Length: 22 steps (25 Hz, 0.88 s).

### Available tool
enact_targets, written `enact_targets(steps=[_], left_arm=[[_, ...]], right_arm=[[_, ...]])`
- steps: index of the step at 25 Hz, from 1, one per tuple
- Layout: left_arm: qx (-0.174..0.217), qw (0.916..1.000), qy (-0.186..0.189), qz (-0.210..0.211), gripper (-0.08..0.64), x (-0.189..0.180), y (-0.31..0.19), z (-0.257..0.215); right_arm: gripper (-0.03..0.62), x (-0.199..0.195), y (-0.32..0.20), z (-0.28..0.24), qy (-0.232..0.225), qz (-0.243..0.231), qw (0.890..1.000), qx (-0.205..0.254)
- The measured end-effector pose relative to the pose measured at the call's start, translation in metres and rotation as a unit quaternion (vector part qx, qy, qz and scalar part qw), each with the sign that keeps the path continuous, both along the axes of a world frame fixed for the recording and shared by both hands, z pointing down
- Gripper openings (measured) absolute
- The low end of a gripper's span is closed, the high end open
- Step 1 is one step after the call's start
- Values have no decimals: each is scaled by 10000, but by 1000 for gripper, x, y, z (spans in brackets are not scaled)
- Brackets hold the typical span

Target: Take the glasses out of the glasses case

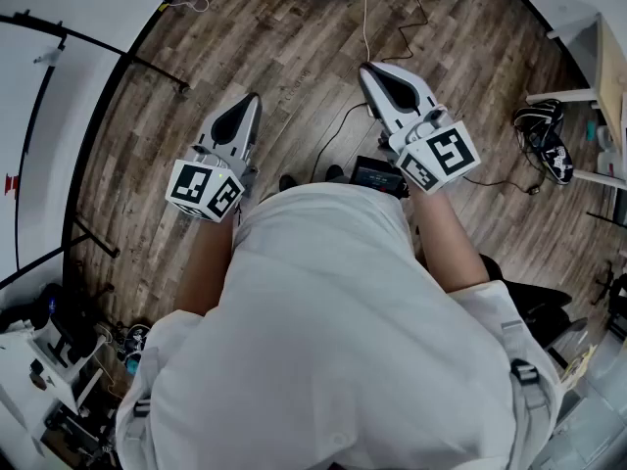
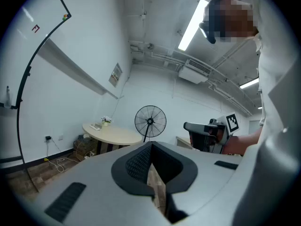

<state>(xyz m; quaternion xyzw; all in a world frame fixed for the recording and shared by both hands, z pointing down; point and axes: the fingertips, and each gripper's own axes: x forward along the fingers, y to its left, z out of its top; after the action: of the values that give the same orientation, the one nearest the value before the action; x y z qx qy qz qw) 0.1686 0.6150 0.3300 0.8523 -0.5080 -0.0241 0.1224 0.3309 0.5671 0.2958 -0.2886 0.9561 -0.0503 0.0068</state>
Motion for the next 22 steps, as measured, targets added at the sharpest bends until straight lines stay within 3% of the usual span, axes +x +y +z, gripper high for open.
enact_targets(steps=[13, 22], left_arm=[[28, 9995, -301, 105, 11, 51, -12, -10], [-113, 9991, -390, -81, 12, 80, -10, -4]], right_arm=[[26, 55, -13, 9, -81, 170, 9998, -118], [26, 96, -14, 28, -79, 94, 9992, -391]])
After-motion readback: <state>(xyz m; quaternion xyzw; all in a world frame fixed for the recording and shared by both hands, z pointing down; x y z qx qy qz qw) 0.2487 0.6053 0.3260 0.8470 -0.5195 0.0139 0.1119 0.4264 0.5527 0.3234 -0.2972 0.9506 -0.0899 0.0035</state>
